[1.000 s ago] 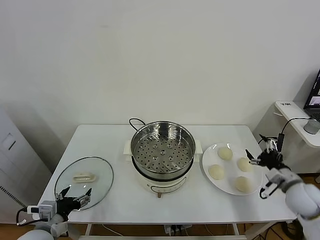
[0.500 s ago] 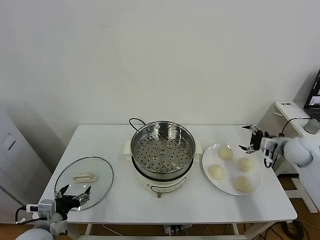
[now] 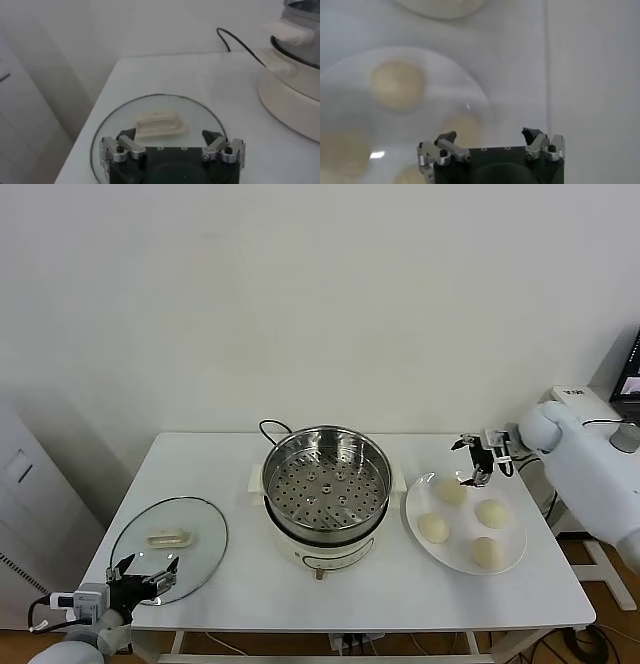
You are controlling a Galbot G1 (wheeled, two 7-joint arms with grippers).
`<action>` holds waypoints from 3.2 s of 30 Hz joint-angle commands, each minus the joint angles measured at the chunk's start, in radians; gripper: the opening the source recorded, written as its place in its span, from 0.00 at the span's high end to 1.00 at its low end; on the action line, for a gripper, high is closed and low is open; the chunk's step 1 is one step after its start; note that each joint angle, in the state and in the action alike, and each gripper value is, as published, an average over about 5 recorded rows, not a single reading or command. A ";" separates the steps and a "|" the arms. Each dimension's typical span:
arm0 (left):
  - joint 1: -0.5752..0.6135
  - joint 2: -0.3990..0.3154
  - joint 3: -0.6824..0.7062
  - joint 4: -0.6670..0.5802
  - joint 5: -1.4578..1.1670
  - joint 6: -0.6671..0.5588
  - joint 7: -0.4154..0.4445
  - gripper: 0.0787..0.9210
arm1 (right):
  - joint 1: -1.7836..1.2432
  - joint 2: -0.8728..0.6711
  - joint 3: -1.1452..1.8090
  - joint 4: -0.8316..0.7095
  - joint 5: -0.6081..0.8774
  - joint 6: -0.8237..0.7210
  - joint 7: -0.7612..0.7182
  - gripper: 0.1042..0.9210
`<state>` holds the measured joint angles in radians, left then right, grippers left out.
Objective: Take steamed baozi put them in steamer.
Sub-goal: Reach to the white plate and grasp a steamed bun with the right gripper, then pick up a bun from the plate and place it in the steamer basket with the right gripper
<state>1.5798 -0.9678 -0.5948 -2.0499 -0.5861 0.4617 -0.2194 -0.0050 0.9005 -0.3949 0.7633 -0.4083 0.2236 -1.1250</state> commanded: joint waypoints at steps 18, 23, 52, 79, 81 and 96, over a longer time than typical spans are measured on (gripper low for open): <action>0.006 0.002 0.004 -0.001 0.004 0.002 0.002 0.12 | -0.051 0.150 0.071 -0.214 -0.200 0.065 0.063 0.12; 0.006 0.006 0.005 -0.004 0.003 0.001 0.004 0.12 | -0.061 0.160 0.113 -0.229 -0.218 0.057 0.086 0.17; 0.018 0.001 -0.006 -0.011 0.001 -0.002 -0.007 0.12 | 0.195 -0.021 -0.163 0.097 0.167 0.084 -0.053 0.55; 0.030 -0.005 -0.006 -0.018 0.001 -0.005 -0.017 0.12 | 0.426 0.350 -0.315 0.161 0.176 0.649 -0.213 0.54; 0.030 -0.004 -0.006 -0.018 0.001 -0.005 -0.018 0.12 | 0.401 0.365 -0.306 0.164 0.116 0.649 -0.192 0.54; 0.028 -0.004 -0.007 -0.018 -0.005 -0.004 -0.026 0.12 | 0.217 0.443 -0.201 0.162 -0.236 0.649 -0.112 0.54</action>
<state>1.6078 -0.9720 -0.6018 -2.0683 -0.5903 0.4574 -0.2448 0.2676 1.3069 -0.6146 0.9218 -0.5162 0.8242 -1.2533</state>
